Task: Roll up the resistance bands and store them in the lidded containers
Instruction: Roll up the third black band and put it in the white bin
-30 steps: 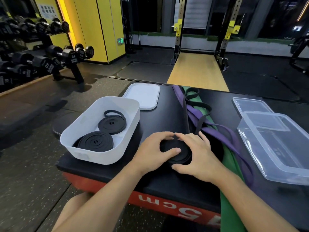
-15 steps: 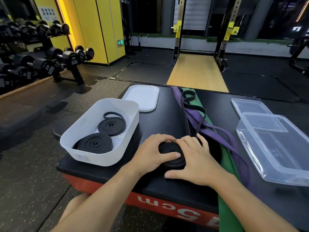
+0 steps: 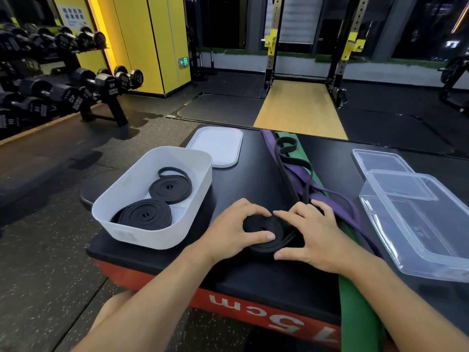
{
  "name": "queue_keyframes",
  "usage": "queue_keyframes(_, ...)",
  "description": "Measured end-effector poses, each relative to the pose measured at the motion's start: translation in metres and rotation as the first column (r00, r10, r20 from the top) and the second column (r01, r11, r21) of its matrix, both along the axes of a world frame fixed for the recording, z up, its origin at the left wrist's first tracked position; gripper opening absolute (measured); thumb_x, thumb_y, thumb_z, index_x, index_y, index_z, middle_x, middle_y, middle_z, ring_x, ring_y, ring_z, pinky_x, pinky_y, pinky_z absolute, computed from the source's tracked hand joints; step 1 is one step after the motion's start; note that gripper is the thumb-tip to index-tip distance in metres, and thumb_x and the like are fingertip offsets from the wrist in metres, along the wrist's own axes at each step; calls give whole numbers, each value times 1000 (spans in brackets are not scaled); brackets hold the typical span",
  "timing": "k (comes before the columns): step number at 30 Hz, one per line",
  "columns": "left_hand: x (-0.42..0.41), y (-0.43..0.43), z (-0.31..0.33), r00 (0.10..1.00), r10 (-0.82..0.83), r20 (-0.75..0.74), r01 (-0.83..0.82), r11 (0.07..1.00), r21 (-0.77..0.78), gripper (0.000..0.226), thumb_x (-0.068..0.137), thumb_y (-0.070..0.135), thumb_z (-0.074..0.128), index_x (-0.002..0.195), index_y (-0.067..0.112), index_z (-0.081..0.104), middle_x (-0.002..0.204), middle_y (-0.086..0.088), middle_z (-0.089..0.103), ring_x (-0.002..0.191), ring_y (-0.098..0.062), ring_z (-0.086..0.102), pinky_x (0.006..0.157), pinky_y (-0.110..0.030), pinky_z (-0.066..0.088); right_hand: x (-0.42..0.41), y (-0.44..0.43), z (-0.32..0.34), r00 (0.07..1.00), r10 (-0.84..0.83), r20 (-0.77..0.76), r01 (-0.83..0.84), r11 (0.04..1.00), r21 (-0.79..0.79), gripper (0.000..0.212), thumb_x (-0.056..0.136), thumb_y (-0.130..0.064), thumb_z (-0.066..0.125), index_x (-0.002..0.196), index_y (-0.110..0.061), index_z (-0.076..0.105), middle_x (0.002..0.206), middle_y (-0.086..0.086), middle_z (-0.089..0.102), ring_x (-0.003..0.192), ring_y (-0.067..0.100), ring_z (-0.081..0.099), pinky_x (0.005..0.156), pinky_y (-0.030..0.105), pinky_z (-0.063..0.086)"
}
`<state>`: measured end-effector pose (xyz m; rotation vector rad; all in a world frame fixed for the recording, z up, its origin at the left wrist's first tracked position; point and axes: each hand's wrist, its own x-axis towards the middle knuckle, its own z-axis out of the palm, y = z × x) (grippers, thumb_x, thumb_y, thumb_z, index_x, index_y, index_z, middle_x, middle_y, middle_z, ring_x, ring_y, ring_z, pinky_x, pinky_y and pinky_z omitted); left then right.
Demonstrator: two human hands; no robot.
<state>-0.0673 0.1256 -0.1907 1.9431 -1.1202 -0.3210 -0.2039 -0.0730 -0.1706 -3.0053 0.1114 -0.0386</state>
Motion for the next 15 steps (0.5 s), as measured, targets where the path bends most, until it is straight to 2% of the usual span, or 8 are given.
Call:
queue_keyframes(2,-1,0,-1,1000,3,10,-3,1000,2,41,83,46,84,121,41,69,108,15,57,104,0,60,96,-23,48,-4,7,0,999,11,-34,-13,999,-51,112,70,-101,21,160,-35,23,140,-18,33,142,9,25,125,38,-8)
queue_keyframes(4,-1,0,-1,1000,8,23,-8,1000,11,41,84,47,83,122,42,68,108,16,56,105,1,59,96,-24,49,-7,14,-1,998,2,-68,-8,997,-77,117,71,-101,9,164,-29,8,160,-13,19,152,9,9,126,42,-9)
queue_keyframes(6,-2,1,0,1000,6,31,-7,1000,21,42,84,47,82,124,42,68,109,18,56,106,3,59,97,-24,49,-6,16,-3,997,-27,-78,21,996,-83,120,69,-102,4,164,-27,-2,167,-12,8,155,8,-1,127,45,-8)
queue_keyframes(8,-3,2,0,999,13,31,-14,1000,19,46,84,47,83,127,42,65,111,19,58,109,3,59,99,-26,49,-2,16,-5,997,-38,-70,32,996,-88,123,68,-103,6,164,-27,-3,168,-13,7,155,7,-4,127,45,-8)
queue_keyframes(11,-4,3,0,999,31,-36,-31,1000,3,59,81,45,86,131,47,55,112,21,63,111,4,60,101,-26,49,1,15,-4,999,30,-22,-31,999,-33,114,76,-98,27,164,-29,6,166,-15,17,155,2,1,126,41,-11)
queue_keyframes(13,-3,4,1,997,37,-69,-37,999,-10,60,80,43,88,128,49,53,111,23,66,110,4,62,99,-26,50,1,16,-5,995,93,36,-95,992,77,103,80,-87,47,162,-36,12,163,-20,26,151,-8,6,127,41,-9)
queue_keyframes(15,-4,4,0,995,49,-87,-51,998,-23,62,78,43,89,128,49,52,112,21,67,112,3,62,101,-26,49,1,17,-6,995,88,56,-98,973,208,99,78,-80,58,160,-43,15,160,-26,29,149,-10,7,128,41,-2)
